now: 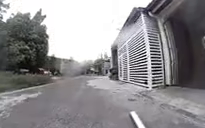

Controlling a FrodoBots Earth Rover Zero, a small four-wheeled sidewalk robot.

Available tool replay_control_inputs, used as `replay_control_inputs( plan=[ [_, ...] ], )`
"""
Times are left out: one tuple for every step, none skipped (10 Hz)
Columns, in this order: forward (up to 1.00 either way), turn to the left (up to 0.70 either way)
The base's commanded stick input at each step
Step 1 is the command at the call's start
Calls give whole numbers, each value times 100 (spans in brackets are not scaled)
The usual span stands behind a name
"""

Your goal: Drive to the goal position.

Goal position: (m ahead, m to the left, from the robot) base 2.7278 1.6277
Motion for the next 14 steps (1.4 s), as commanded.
replay_control_inputs(
  plan=[
    [50,0],
    [50,0],
    [50,0],
    [50,0],
    [50,0],
    [50,0],
    [50,0],
    [50,0],
    [50,0],
    [50,0],
    [50,0],
    [50,0],
    [50,0],
    [50,0]
  ],
)
